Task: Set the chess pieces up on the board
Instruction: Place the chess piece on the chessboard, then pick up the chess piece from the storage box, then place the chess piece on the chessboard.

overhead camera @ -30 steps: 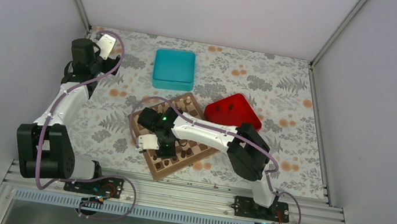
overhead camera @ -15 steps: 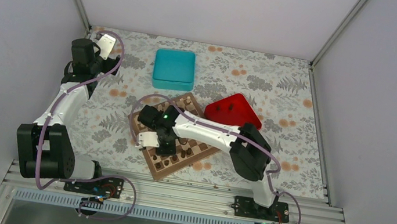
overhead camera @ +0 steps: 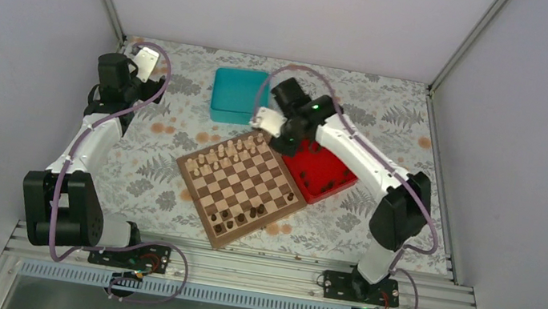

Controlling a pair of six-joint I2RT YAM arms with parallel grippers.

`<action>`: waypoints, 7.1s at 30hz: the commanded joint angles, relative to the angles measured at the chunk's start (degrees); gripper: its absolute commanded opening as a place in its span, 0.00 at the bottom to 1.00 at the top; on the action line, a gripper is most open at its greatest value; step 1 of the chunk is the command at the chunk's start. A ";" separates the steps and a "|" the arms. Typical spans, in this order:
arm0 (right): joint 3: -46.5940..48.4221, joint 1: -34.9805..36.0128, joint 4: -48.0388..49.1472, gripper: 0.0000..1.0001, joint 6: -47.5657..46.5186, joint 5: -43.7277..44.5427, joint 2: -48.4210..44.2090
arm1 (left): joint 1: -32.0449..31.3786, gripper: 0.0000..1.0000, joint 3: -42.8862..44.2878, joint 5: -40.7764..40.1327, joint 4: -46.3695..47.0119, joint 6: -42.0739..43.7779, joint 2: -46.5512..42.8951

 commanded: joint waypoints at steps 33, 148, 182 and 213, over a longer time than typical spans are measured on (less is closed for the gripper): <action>-10.09 -20.16 14.68 0.40 -4.08 -3.16 12.66 | 0.23 1.00 -0.86 0.81 1.49 -0.06 -0.02; -15.59 -19.21 12.32 0.04 -2.37 -5.50 -5.76 | -0.08 1.00 1.06 3.45 -0.61 -0.23 1.30; -21.03 16.82 17.56 0.06 -1.91 -15.02 2.34 | -0.17 1.00 0.29 2.64 -0.10 0.02 1.03; -21.82 16.67 18.43 0.07 -1.68 -11.41 3.87 | -0.18 1.00 0.27 2.60 -0.10 0.02 1.12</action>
